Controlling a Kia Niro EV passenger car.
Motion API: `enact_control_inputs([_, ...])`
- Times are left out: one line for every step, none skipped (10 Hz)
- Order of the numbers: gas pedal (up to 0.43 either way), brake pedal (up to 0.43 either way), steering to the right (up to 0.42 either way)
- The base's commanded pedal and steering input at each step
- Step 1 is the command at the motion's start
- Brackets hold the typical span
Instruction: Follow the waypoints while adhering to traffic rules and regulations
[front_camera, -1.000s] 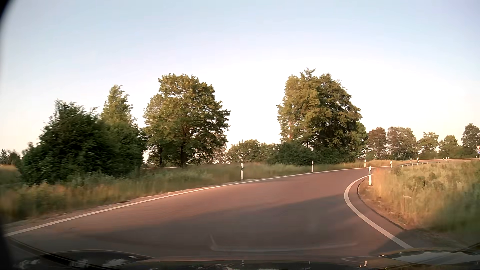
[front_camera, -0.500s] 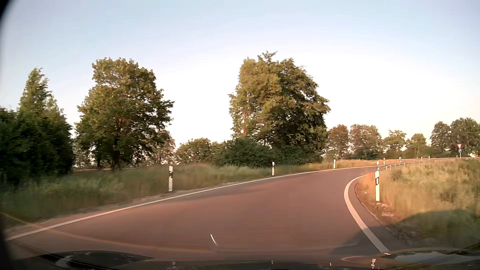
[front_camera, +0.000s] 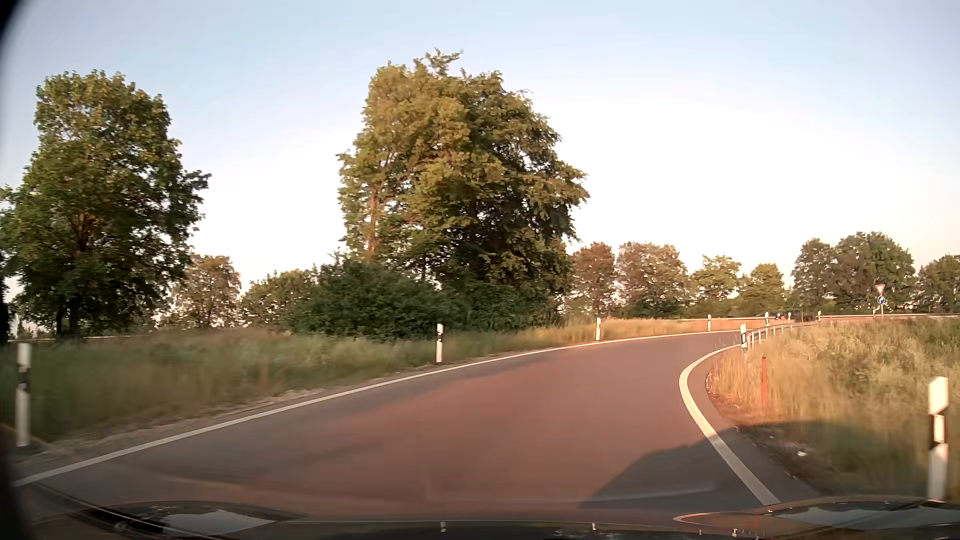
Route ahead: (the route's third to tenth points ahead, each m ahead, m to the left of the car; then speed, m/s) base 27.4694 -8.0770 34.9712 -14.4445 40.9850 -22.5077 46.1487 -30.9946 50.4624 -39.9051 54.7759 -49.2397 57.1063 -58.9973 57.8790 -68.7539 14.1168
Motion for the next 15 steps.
enact_control_inputs([0.209, 0.018, 0.111])
enact_control_inputs([0.209, 0.012, 0.111])
enact_control_inputs([0.209, 0.018, 0.111])
enact_control_inputs([0.209, 0.018, 0.112])
enact_control_inputs([0.209, 0.018, 0.113])
enact_control_inputs([0.22, 0.018, 0.114])
enact_control_inputs([0.22, 0.018, 0.115])
enact_control_inputs([0.22, 0.018, 0.117])
enact_control_inputs([0.22, 0.018, 0.117])
enact_control_inputs([0.22, 0.018, 0.117])
enact_control_inputs([0.22, 0.018, 0.117])
enact_control_inputs([0.228, 0.018, 0.117])
enact_control_inputs([0.24, 0.018, 0.117])
enact_control_inputs([0.24, 0.018, 0.117])
enact_control_inputs([0.24, 0.018, 0.116])
